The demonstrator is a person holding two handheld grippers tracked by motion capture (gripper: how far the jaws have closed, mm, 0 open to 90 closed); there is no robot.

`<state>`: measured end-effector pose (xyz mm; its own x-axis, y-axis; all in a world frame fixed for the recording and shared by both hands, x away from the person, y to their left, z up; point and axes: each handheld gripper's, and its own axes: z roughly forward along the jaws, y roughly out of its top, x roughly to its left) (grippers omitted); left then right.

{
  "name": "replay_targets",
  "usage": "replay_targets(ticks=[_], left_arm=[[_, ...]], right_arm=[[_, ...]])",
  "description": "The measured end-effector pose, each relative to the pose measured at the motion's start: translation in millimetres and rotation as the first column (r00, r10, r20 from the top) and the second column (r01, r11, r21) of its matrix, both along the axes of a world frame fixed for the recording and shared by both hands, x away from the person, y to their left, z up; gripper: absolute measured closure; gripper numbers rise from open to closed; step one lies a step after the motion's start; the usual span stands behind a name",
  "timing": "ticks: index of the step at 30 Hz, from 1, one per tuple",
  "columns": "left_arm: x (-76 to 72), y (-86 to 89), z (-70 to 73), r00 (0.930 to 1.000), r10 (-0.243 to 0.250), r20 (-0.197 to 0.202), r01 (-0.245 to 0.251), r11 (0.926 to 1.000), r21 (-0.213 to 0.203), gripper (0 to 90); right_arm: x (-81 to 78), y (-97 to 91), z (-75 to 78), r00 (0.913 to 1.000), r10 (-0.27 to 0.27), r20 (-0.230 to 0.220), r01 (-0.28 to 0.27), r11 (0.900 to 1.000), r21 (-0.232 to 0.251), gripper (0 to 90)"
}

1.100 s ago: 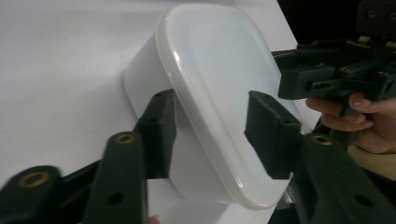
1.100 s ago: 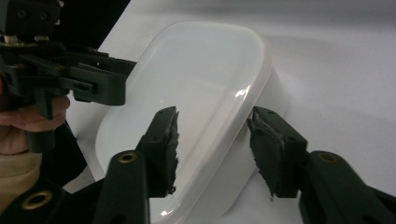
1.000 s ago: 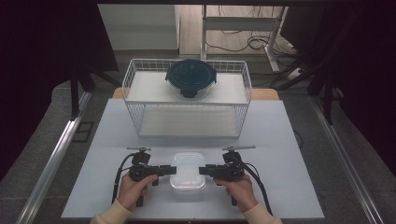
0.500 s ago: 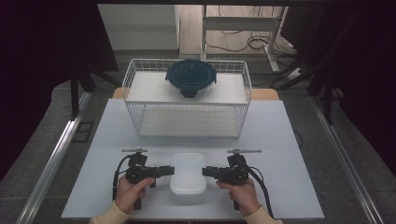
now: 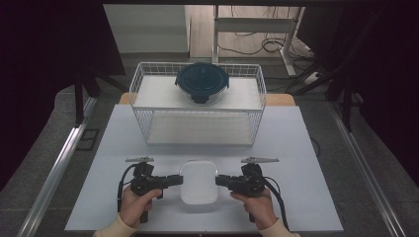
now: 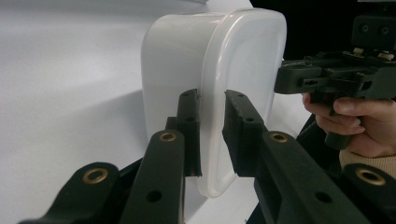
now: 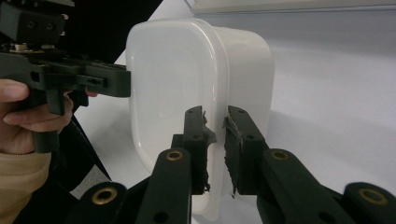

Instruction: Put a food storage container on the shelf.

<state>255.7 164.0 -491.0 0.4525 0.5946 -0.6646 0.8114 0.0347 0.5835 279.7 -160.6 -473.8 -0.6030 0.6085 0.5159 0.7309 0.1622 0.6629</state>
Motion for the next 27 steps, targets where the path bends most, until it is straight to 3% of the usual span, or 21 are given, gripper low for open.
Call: replay_targets(ticks=[27], left_arm=[[-9.4,4.1,27.9,0.9959,-0.013,0.089,0.014,0.9998,-0.012,77.7]], right_arm=[[-10.4,-0.8,26.9,0.993,0.031,0.114,-0.033,0.9994,0.013,78.6]])
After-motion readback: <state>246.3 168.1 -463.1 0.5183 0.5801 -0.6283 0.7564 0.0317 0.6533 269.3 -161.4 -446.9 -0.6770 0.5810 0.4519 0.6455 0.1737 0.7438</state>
